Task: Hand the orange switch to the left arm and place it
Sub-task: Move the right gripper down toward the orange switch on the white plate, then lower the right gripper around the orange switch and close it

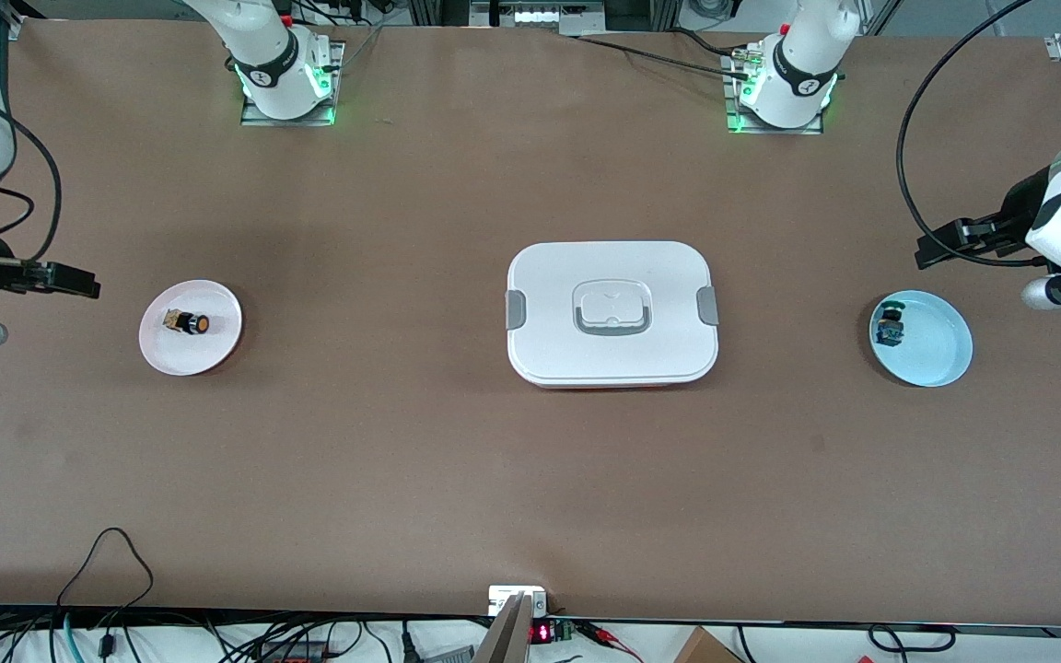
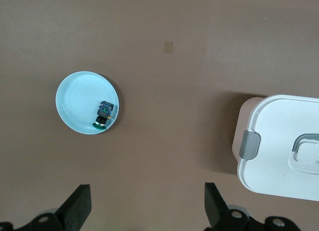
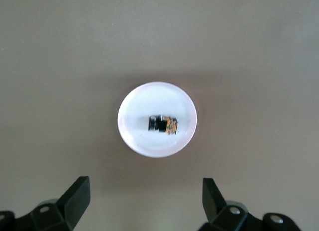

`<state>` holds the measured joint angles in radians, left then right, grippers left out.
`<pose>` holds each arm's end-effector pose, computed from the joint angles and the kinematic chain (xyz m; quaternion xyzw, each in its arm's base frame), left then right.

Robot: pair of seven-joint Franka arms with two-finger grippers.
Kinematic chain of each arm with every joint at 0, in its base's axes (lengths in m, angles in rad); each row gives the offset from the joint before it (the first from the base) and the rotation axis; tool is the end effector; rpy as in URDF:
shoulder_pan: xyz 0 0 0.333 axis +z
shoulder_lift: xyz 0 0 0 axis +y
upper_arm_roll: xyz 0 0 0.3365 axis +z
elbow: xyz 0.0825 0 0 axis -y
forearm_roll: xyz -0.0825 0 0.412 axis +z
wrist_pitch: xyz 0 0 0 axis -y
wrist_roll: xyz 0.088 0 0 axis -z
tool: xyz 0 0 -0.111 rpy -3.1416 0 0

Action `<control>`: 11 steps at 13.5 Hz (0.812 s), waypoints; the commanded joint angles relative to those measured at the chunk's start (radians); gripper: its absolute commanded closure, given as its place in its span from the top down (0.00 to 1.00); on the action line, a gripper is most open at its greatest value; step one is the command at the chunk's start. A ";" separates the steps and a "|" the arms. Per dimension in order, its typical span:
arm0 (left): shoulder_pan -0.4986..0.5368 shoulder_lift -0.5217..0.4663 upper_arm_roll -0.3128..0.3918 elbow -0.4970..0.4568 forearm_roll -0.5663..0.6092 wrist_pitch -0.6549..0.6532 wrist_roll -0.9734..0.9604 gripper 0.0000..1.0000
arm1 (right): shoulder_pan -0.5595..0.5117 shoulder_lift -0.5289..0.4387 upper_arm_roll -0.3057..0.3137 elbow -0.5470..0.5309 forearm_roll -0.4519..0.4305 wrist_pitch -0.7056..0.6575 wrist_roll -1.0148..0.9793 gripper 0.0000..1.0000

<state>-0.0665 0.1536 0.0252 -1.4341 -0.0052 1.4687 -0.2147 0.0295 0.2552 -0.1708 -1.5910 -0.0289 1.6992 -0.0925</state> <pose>0.6199 -0.0275 0.6078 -0.9945 -0.0863 0.0590 0.0069 0.6484 -0.0850 0.4848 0.9966 -0.0203 -0.0753 0.0272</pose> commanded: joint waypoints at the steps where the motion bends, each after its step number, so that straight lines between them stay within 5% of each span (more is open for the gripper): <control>1: 0.004 0.012 0.001 0.027 -0.009 -0.008 0.005 1.00 | -0.062 -0.004 0.007 -0.114 0.004 0.147 -0.081 1.00; 11: 0.004 0.012 0.001 0.027 -0.009 -0.010 0.005 1.00 | -0.076 0.005 0.011 -0.449 0.060 0.546 -0.059 1.00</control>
<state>-0.0664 0.1536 0.0253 -1.4340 -0.0052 1.4687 -0.2147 -0.0425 0.2778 -0.1686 -1.9584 0.0172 2.1605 -0.1712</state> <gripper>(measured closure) 0.000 0.000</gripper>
